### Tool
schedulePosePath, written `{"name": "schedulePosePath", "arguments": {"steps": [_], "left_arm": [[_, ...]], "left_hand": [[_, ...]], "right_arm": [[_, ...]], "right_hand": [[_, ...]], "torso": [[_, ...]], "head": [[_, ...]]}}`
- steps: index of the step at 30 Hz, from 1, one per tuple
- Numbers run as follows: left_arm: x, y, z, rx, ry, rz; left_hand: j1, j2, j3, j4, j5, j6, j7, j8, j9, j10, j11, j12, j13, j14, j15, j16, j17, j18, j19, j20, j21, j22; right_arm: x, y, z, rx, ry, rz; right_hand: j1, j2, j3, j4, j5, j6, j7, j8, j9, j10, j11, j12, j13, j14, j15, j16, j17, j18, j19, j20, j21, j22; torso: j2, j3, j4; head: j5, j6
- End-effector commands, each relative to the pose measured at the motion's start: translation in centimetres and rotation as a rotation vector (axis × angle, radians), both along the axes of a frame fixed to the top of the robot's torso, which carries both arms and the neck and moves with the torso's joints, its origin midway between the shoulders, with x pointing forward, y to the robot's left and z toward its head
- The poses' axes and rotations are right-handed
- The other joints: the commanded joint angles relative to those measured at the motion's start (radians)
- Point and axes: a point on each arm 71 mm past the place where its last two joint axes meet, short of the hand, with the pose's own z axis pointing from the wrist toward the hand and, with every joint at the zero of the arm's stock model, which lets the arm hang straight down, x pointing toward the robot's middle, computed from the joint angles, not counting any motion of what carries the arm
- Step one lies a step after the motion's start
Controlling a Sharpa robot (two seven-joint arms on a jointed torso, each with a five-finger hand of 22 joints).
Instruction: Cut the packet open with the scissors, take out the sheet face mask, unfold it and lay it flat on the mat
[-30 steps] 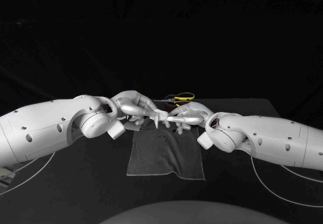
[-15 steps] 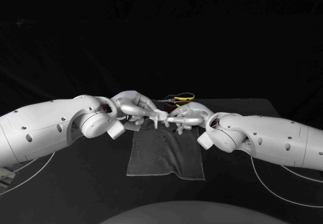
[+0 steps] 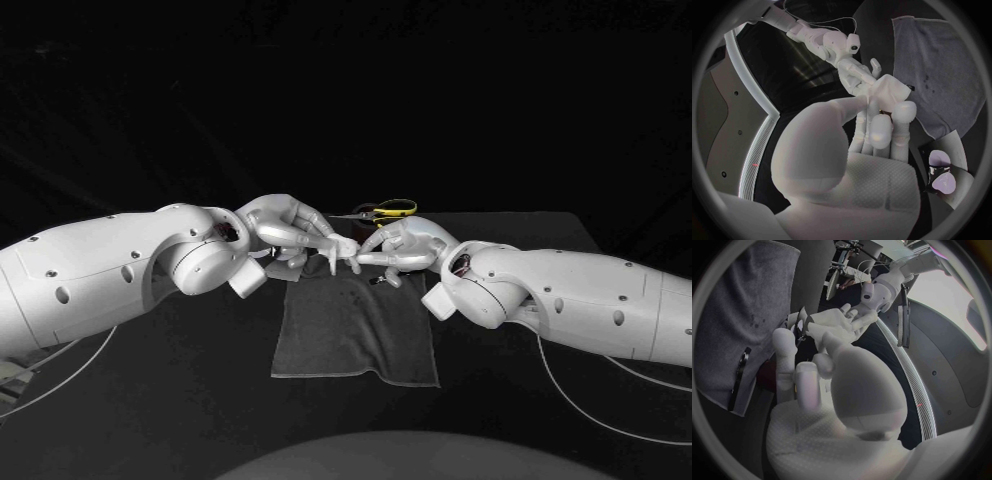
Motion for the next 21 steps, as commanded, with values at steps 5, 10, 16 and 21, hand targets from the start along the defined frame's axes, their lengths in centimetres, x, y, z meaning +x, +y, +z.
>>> {"name": "schedulePosePath", "arguments": {"steps": [5,10,16,21], "left_arm": [[0.1,0.1,0.1,-0.011,0.002,-0.007],[0.1,0.3,0.0,-0.009,0.003,-0.003],[0.1,0.5,0.0,-0.009,0.004,-0.003],[0.0,0.4,0.1,-0.009,0.006,-0.01]], "left_hand": [[0.001,0.009,0.005,-0.002,0.003,0.006,0.0,0.003,0.001,0.004,-0.001,0.004,0.001,0.005,0.0,-0.001,-0.001,0.0,0.007,-0.001,0.003,0.001],[0.0,0.009,0.007,-0.003,0.003,0.005,0.0,0.003,0.001,0.004,-0.001,0.004,0.001,0.006,0.0,-0.001,-0.001,0.0,0.009,-0.001,0.005,0.003],[0.0,0.009,0.007,-0.003,0.003,0.005,0.0,0.003,0.001,0.004,-0.001,0.004,0.001,0.006,0.0,-0.001,-0.001,0.0,0.009,-0.001,0.005,0.003],[0.0,0.009,0.007,-0.003,0.003,0.005,0.0,0.003,0.001,0.004,-0.001,0.004,0.001,0.006,0.0,-0.001,-0.001,0.0,0.009,-0.001,0.005,0.003]], "right_arm": [[0.0,-0.3,0.5,0.023,-0.064,-0.011],[0.2,-1.0,0.7,-0.027,-0.111,-0.028],[0.4,-1.8,0.8,-0.101,-0.187,-0.036],[0.4,-1.8,0.8,-0.127,-0.204,-0.024]], "right_hand": [[-0.018,-0.005,0.026,0.002,-0.001,0.017,-0.011,0.022,0.005,0.069,-0.022,0.06,0.073,0.064,-0.015,0.039,0.127,-0.022,0.032,-0.01,0.091,0.041],[-0.034,-0.027,0.031,0.004,-0.002,-0.009,0.0,0.012,-0.002,-0.012,-0.013,-0.041,-0.04,0.041,-0.012,-0.01,0.069,-0.007,-0.004,-0.012,-0.022,0.007],[-0.062,-0.088,0.007,0.004,-0.002,-0.156,0.087,-0.081,-0.048,-0.132,0.057,-0.142,-0.141,-0.016,0.046,-0.093,-0.017,0.003,-0.099,0.022,-0.217,-0.052],[-0.054,-0.104,-0.004,-0.013,-0.001,-0.223,0.113,-0.136,-0.073,-0.156,0.083,-0.146,-0.152,-0.031,0.07,-0.105,-0.035,0.002,-0.11,0.042,-0.222,-0.052]], "torso": [[0.0,-0.0003,0.0006],[0.0,-0.0001,-0.0005],[0.0,0.0005,-0.0008],[0.0,-0.0001,-0.0005]], "head": [[-0.002,-0.004],[-0.001,-0.004],[-0.002,-0.003],[0.0,-0.005]]}}
